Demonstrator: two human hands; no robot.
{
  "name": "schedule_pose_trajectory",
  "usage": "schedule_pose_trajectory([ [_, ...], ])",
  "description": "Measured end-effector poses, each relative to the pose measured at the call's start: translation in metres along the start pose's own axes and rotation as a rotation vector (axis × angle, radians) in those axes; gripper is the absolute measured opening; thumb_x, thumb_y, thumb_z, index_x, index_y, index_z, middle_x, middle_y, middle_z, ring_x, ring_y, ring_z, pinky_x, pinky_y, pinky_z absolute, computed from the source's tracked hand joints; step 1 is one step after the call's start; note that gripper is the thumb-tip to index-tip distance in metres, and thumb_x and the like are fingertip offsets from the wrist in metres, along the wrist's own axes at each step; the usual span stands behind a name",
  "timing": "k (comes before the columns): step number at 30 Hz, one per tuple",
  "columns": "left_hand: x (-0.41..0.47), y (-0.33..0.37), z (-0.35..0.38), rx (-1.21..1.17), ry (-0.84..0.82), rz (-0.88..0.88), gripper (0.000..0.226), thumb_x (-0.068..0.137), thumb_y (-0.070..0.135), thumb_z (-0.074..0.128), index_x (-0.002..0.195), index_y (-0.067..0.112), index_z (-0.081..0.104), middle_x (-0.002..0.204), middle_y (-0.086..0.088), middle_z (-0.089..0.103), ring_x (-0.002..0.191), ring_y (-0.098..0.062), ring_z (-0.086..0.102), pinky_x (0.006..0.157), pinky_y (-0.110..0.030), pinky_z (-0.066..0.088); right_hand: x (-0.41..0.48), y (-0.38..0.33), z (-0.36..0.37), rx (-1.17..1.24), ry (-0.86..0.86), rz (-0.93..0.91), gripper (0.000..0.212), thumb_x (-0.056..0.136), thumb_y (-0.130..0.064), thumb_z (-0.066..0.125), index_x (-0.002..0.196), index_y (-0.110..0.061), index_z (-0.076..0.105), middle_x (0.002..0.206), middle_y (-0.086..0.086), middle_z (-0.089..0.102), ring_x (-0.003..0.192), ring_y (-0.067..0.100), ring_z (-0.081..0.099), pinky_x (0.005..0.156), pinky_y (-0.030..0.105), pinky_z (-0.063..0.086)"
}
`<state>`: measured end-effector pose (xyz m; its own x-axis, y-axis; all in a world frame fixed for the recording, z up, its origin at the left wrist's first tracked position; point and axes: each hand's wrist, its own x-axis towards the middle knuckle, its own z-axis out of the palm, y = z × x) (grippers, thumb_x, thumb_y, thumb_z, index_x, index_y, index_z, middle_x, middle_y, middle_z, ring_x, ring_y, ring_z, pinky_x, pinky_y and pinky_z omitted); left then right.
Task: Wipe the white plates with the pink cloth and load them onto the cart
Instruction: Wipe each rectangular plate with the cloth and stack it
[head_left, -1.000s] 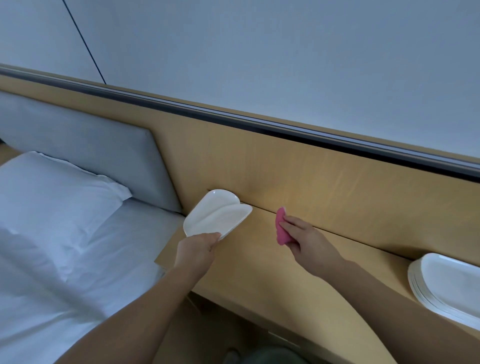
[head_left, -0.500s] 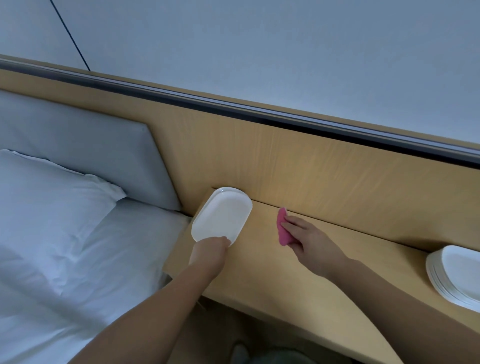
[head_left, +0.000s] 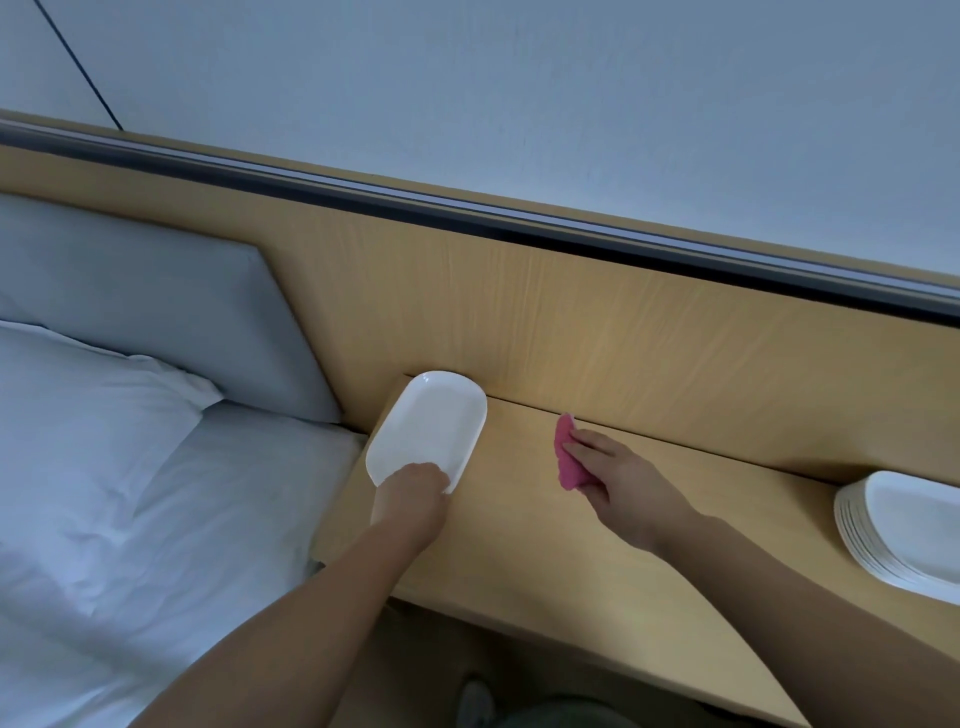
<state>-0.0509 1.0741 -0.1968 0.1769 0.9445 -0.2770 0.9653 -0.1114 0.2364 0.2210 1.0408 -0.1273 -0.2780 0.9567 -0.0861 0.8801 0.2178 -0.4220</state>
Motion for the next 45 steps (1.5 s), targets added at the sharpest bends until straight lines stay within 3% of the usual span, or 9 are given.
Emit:
schedule_pose_trajectory([
  [7,0.010,0.055,-0.013,0.018,0.125,0.212,0.021,0.097,0.026,0.037,0.078,0.018,0.043,0.082,0.006,0.047,0.081,-0.014,0.048,0.060,-0.027,0.035,-0.028,0.029,-0.020,0.055,0.111,0.082,0.050,0.091,-0.005,0.061,0.139,-0.010,0.049,0.150,0.005,0.040,0.136,0.023,0.040,0.108,0.021,0.027],
  [13,0.024,0.141,-0.012,0.040,0.161,0.401,0.020,0.097,0.027,0.041,0.098,0.015,0.057,0.100,0.001,0.057,0.094,-0.019,0.054,0.063,-0.029,0.033,-0.076,0.081,-0.038,0.094,0.235,0.161,0.050,0.086,0.000,0.063,0.135,-0.006,0.054,0.144,0.011,0.047,0.128,0.029,0.049,0.107,0.037,0.041],
  [16,0.027,0.189,-0.002,0.011,0.153,0.448,0.025,0.096,0.028,0.043,0.111,0.016,0.060,0.110,-0.001,0.060,0.102,-0.022,0.057,0.073,-0.030,0.043,-0.109,0.109,-0.050,0.119,0.320,0.176,0.045,0.084,0.002,0.063,0.128,-0.007,0.059,0.140,0.008,0.051,0.119,0.029,0.056,0.094,0.046,0.050],
  [19,0.023,0.240,0.010,-0.015,0.131,0.497,0.029,0.096,0.031,0.045,0.118,0.018,0.060,0.118,-0.001,0.060,0.110,-0.022,0.056,0.083,-0.032,0.048,-0.145,0.137,-0.062,0.128,0.401,0.225,0.042,0.084,0.002,0.063,0.125,-0.008,0.061,0.138,0.005,0.053,0.113,0.026,0.059,0.089,0.042,0.053],
  [25,0.009,0.343,0.037,-0.008,0.103,0.593,0.030,0.096,0.034,0.043,0.119,0.020,0.056,0.113,0.002,0.064,0.106,-0.021,0.059,0.079,-0.034,0.050,-0.219,0.196,-0.088,0.106,0.466,0.328,0.036,0.082,0.010,0.063,0.116,0.000,0.063,0.114,0.010,0.062,0.099,0.027,0.061,0.086,0.027,0.050],
  [28,0.006,0.387,0.052,-0.017,0.074,0.604,0.031,0.097,0.034,0.041,0.120,0.017,0.054,0.106,0.001,0.064,0.098,-0.022,0.060,0.076,-0.036,0.050,-0.250,0.227,-0.096,0.100,0.490,0.376,0.047,0.083,0.007,0.065,0.129,-0.001,0.057,0.120,0.010,0.061,0.105,0.022,0.059,0.088,0.021,0.045],
  [33,0.014,0.448,0.076,-0.065,0.045,0.547,0.034,0.100,0.035,0.036,0.125,0.015,0.048,0.099,-0.002,0.065,0.089,-0.025,0.062,0.072,-0.037,0.050,-0.290,0.274,-0.098,0.105,0.494,0.422,0.056,0.086,0.000,0.065,0.139,-0.009,0.050,0.141,0.008,0.050,0.124,0.024,0.053,0.103,0.031,0.043],
  [37,0.028,0.481,0.094,-0.140,-0.029,0.470,0.027,0.099,0.033,0.037,0.113,0.012,0.048,0.085,-0.003,0.061,0.076,-0.025,0.060,0.069,-0.043,0.052,-0.310,0.302,-0.101,0.100,0.462,0.421,0.054,0.087,-0.003,0.064,0.139,-0.011,0.050,0.144,0.008,0.047,0.125,0.025,0.052,0.100,0.040,0.048],
  [45,0.040,0.508,0.107,-0.070,-0.080,0.327,0.028,0.101,0.022,0.041,0.121,0.003,0.045,0.107,-0.014,0.061,0.087,-0.027,0.059,0.066,-0.033,0.040,-0.318,0.332,-0.104,0.092,0.439,0.365,0.051,0.086,0.000,0.064,0.136,-0.008,0.053,0.143,0.011,0.049,0.126,0.028,0.052,0.100,0.044,0.048],
])
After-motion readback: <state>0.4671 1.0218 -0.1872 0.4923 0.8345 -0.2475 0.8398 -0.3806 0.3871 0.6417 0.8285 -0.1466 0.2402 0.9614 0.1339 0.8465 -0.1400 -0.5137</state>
